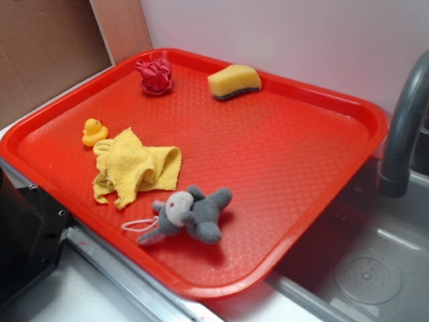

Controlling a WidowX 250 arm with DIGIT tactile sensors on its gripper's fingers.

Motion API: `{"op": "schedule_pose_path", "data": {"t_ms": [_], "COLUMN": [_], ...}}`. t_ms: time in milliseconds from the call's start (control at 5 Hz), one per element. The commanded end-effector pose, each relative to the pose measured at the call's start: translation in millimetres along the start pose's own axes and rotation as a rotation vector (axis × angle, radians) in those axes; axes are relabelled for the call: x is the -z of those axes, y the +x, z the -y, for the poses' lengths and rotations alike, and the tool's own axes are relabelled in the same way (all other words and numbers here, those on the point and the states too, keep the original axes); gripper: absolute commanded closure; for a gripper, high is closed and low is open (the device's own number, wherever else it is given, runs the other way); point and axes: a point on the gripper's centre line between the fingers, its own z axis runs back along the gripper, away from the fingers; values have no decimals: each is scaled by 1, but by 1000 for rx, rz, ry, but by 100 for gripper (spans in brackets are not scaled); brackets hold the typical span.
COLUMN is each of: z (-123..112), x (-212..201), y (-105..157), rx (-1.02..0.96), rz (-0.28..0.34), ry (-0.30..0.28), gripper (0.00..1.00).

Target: Grab the yellow cloth.

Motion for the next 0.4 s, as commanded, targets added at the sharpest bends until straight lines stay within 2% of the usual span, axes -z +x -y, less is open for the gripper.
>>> {"op": "schedule_pose_path", "data": {"t_ms": [0, 200], "z": [0, -2], "x": [0, 6], "y": [0, 10], "rx": [0, -257], "rz": [0, 23], "ry": [0, -81], "gripper": [0, 0]}}
